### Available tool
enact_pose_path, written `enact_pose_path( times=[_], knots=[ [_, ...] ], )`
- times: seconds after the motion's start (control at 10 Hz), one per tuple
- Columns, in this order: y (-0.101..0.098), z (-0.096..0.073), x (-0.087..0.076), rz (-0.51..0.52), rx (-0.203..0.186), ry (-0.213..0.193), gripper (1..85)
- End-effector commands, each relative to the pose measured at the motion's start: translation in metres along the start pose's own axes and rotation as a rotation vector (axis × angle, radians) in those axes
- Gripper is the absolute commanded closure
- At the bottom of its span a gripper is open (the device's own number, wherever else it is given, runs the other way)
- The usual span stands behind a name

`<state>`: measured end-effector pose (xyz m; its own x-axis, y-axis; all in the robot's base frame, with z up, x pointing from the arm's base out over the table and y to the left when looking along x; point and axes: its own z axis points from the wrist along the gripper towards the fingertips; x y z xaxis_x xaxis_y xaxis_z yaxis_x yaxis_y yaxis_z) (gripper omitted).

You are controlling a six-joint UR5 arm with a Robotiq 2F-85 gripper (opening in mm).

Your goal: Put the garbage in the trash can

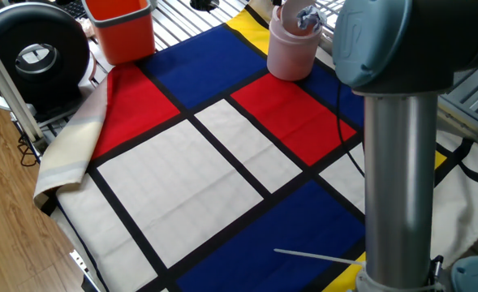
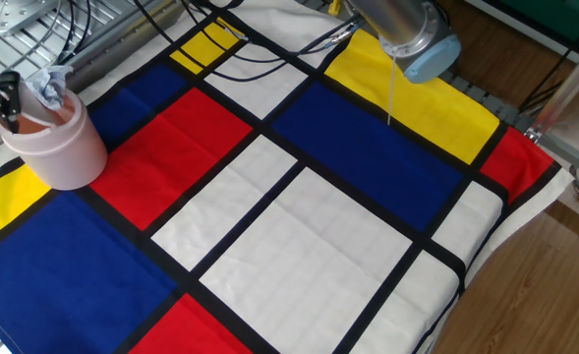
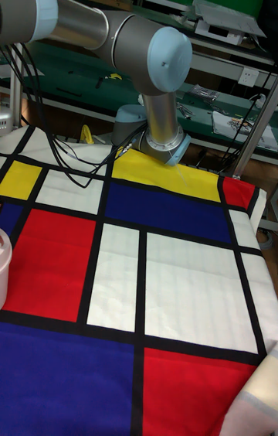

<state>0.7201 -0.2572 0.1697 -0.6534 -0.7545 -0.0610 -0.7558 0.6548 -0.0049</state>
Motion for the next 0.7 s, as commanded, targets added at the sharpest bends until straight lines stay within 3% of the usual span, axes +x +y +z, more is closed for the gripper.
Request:
enact_pose_path(
  times=[0.0,0.6],
  knots=[
    [-0.007,0.001,0.005,-0.055,0.015,-0.009,42.3],
    [-0.008,0.005,0.022,-0.097,0.018,0.009,41.7]
  ],
)
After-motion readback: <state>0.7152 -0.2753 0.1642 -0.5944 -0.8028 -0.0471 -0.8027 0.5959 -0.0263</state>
